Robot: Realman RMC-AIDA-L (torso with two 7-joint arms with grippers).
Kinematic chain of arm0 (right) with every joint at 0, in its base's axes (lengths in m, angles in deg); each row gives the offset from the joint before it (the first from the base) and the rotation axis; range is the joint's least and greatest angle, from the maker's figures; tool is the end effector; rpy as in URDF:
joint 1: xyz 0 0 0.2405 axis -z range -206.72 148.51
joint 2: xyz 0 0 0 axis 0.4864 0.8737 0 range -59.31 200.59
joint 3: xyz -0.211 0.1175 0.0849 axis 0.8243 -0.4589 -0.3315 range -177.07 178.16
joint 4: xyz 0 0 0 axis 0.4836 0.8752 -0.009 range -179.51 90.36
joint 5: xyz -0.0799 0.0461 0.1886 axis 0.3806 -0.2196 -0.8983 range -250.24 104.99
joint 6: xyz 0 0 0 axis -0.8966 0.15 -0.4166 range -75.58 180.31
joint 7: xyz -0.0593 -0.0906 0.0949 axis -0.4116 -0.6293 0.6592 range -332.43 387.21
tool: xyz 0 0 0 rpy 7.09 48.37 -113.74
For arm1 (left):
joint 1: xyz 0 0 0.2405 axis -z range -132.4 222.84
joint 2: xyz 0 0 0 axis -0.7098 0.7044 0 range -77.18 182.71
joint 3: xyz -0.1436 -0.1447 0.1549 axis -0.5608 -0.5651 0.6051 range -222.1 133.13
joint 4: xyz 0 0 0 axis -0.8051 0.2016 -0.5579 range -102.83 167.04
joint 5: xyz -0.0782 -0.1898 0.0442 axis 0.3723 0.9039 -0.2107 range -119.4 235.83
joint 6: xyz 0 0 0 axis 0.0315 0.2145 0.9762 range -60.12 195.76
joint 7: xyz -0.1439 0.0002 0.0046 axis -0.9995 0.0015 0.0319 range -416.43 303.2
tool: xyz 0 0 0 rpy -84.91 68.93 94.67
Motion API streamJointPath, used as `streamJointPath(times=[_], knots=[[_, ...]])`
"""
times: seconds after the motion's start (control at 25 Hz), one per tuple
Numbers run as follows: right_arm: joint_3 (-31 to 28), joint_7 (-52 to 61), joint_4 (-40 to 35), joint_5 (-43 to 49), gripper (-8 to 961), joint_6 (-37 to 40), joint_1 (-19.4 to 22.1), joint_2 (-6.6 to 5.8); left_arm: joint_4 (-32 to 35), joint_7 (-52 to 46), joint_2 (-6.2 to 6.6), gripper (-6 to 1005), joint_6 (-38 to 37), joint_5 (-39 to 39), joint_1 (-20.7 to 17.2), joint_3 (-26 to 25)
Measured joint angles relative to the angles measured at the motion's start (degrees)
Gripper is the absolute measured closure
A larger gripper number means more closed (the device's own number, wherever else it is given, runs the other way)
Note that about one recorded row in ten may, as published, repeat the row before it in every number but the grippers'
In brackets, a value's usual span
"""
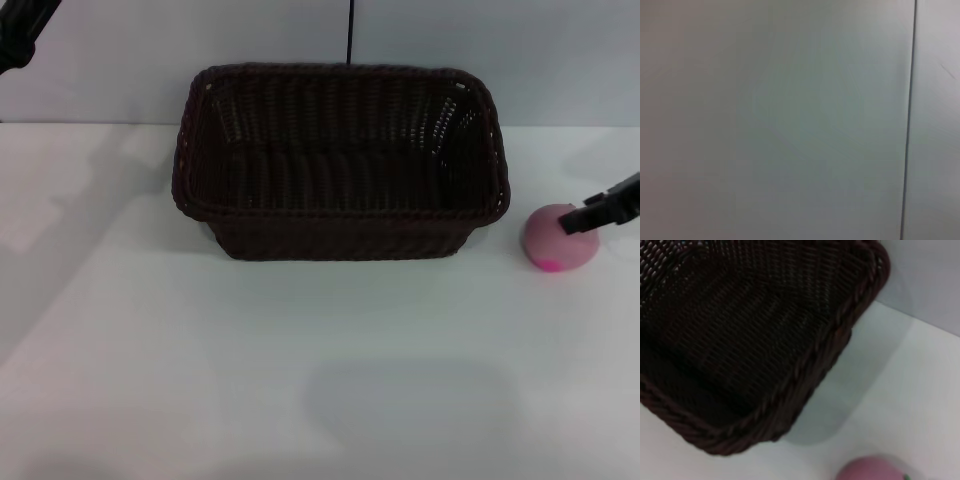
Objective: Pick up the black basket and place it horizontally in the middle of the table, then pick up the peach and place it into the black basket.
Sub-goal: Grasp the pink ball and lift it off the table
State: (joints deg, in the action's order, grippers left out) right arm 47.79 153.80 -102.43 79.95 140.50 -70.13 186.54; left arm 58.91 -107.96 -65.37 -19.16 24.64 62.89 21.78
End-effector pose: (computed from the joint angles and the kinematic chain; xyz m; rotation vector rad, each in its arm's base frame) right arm 0.2496 0.3876 0.0572 -2.5228 1.0984 -0.2727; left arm -0.2706 0.3168 0.0622 -1.7435 -0.4069 -1.4082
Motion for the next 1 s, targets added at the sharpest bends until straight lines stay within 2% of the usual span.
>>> streamJointPath(times=[0.4, 0.48, 0.84, 1.0], knots=[[2.59, -0.17, 2.73, 0.03, 489, -4.2, -0.13, 0.57, -0.74, -0.03, 0.02, 196, -0.02, 0.01, -0.01, 0.0], [2.59, -0.19, 2.56, -0.04, 717, -4.23, 0.0, 0.61, -0.76, -0.02, 0.02, 196, 0.03, 0.01, -0.01, 0.01], [2.48, -0.29, 1.02, -0.28, 840, -2.81, 0.6, 0.73, -1.77, 0.09, 0.01, 196, 0.37, 0.0, 0.52, 0.01], [1.68, -0.15, -4.71, -2.83, 883, -0.14, 2.49, 0.83, -1.95, 0.1, 0.04, 196, 0.26, 0.01, 0.6, -0.04]])
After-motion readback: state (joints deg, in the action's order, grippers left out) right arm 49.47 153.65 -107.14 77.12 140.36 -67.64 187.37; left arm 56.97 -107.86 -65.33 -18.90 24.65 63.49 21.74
